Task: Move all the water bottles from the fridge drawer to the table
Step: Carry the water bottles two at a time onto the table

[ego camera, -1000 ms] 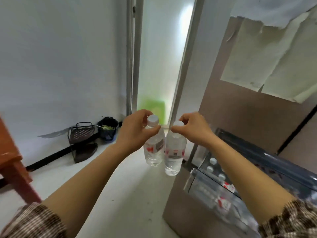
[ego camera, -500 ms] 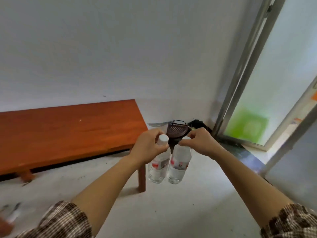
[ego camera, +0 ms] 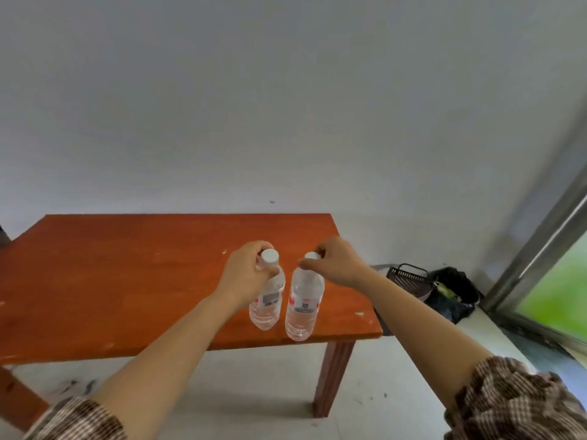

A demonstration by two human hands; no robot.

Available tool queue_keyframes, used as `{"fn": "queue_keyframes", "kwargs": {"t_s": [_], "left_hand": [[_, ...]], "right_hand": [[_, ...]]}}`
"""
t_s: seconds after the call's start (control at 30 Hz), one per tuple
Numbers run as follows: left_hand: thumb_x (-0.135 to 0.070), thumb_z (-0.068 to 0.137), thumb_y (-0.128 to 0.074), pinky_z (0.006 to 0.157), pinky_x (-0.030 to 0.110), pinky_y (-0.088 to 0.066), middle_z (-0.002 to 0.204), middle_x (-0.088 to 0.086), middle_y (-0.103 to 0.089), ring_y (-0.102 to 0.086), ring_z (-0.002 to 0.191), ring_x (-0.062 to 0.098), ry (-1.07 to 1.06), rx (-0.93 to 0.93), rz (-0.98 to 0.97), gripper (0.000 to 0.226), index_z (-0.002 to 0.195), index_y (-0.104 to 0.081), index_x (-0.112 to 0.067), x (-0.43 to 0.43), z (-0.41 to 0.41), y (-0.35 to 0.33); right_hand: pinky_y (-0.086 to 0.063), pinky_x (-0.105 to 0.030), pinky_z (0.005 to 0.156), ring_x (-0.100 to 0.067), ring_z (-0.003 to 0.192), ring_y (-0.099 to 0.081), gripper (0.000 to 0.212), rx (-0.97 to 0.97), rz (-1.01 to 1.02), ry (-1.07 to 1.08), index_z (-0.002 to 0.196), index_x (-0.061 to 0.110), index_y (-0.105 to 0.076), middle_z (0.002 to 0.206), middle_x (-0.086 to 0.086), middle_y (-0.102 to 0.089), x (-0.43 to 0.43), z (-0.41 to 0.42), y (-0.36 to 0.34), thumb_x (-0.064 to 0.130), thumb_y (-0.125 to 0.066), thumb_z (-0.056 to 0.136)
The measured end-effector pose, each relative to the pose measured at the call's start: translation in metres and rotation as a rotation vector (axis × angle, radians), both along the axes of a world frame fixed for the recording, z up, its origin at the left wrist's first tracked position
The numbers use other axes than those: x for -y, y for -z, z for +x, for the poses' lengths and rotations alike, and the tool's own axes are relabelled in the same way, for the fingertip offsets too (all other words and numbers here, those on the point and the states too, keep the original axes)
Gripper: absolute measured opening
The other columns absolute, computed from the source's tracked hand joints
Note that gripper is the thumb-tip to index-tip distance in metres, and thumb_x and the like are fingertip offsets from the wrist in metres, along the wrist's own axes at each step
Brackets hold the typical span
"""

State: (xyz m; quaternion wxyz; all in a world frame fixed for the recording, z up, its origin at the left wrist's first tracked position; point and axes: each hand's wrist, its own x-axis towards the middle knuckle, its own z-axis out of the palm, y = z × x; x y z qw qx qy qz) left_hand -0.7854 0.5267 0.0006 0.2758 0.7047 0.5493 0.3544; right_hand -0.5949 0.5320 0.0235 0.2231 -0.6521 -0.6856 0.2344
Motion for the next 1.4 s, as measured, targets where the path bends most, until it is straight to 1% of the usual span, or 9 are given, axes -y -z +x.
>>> {"fn": "queue_keyframes", "kwargs": {"t_s": [0.17,0.4,0.5,0.6,0.7,0.83,0.93,1.13,1.4], "left_hand": [[-0.015,0.081,-0.073,0.081,0.021,-0.040,0.107,-0.008,-0.064,-0.058,0.099,0.010,-0.039,-0.013,-0.031,0.029,0.106,-0.062,-0.022,-0.101,-0.046,0.004],[-0.011,0.079,-0.073,0.080,0.020,-0.040,0.102,-0.009,-0.064,-0.059,0.097,0.010,-0.109,-0.027,-0.044,0.028,0.102,-0.062,-0.023,-0.224,-0.101,0.002],[-0.011,0.079,-0.073,0.076,0.016,-0.039,0.101,-0.009,-0.064,-0.059,0.096,0.010,-0.132,-0.011,-0.061,0.029,0.104,-0.062,-0.022,-0.276,-0.122,0.005],[-0.011,0.080,-0.072,0.077,0.018,-0.040,0.104,-0.007,-0.065,-0.060,0.097,0.012,-0.135,-0.014,-0.075,0.030,0.107,-0.061,-0.021,-0.330,-0.146,0.013],[-0.009,0.079,-0.071,0.078,0.021,-0.042,0.106,-0.005,-0.065,-0.061,0.098,0.015,-0.107,-0.023,-0.074,0.032,0.107,-0.061,-0.020,-0.384,-0.169,0.023],[-0.008,0.079,-0.071,0.080,0.026,-0.045,0.103,-0.005,-0.065,-0.061,0.096,0.017,-0.074,-0.006,-0.079,0.031,0.107,-0.062,-0.018,-0.461,-0.203,0.037],[-0.006,0.076,-0.073,0.082,0.029,-0.047,0.103,-0.007,-0.066,-0.061,0.096,0.017,-0.036,-0.003,-0.069,0.033,0.105,-0.063,-0.019,-0.497,-0.217,0.044],[-0.006,0.075,-0.075,0.082,0.018,-0.037,0.106,-0.008,-0.064,-0.057,0.095,0.011,0.013,-0.027,-0.065,0.037,0.108,-0.063,-0.018,-0.568,-0.245,0.062],[-0.008,0.077,-0.075,0.086,0.019,-0.038,0.110,-0.006,-0.066,-0.060,0.102,0.012,0.029,-0.004,-0.053,0.036,0.110,-0.064,-0.017,-0.610,-0.253,0.083]], "right_hand": [[-0.035,-0.024,0.047,-0.011,0.049,-0.044,0.035,0.033,-0.013,-0.090,0.058,0.014,-0.056,0.054,0.001,-0.050,-0.112,-0.044,0.005,0.037,-0.073,0.079],[-0.037,-0.023,0.050,-0.014,0.059,-0.054,0.029,0.025,-0.046,-0.145,0.065,0.015,-0.058,0.062,0.002,-0.056,-0.247,-0.106,0.001,0.035,-0.072,0.080],[-0.038,-0.023,0.051,-0.016,0.065,-0.057,0.027,0.009,-0.045,-0.122,0.070,0.014,-0.059,0.068,0.001,-0.058,-0.298,-0.129,0.006,0.035,-0.072,0.081],[-0.046,-0.026,0.057,-0.020,0.076,-0.062,0.029,0.003,-0.009,-0.069,0.088,0.010,-0.064,0.081,-0.002,-0.063,-0.345,-0.156,0.018,0.038,-0.069,0.081],[-0.054,-0.035,0.067,-0.022,0.079,-0.063,0.031,0.010,0.024,-0.018,0.090,0.010,-0.065,0.085,-0.004,-0.067,-0.392,-0.183,0.026,0.039,-0.066,0.081],[-0.053,-0.034,0.068,-0.022,0.081,-0.063,0.032,0.022,-0.010,0.054,0.091,0.011,-0.064,0.088,-0.003,-0.067,-0.461,-0.216,0.038,0.042,-0.064,0.082],[-0.053,-0.035,0.070,-0.022,0.082,-0.062,0.032,0.032,-0.012,0.072,0.090,0.010,-0.063,0.089,-0.003,-0.067,-0.488,-0.227,0.049,0.042,-0.063,0.083],[-0.052,-0.036,0.073,-0.023,0.084,-0.061,0.031,0.074,-0.015,0.105,0.090,0.011,-0.064,0.091,-0.003,-0.067,-0.552,-0.249,0.063,0.042,-0.061,0.086],[-0.049,-0.034,0.070,-0.026,0.084,-0.061,0.030,0.131,-0.046,0.066,0.085,0.011,-0.061,0.088,-0.004,-0.066,-0.597,-0.267,0.077,0.041,-0.062,0.087]]}}
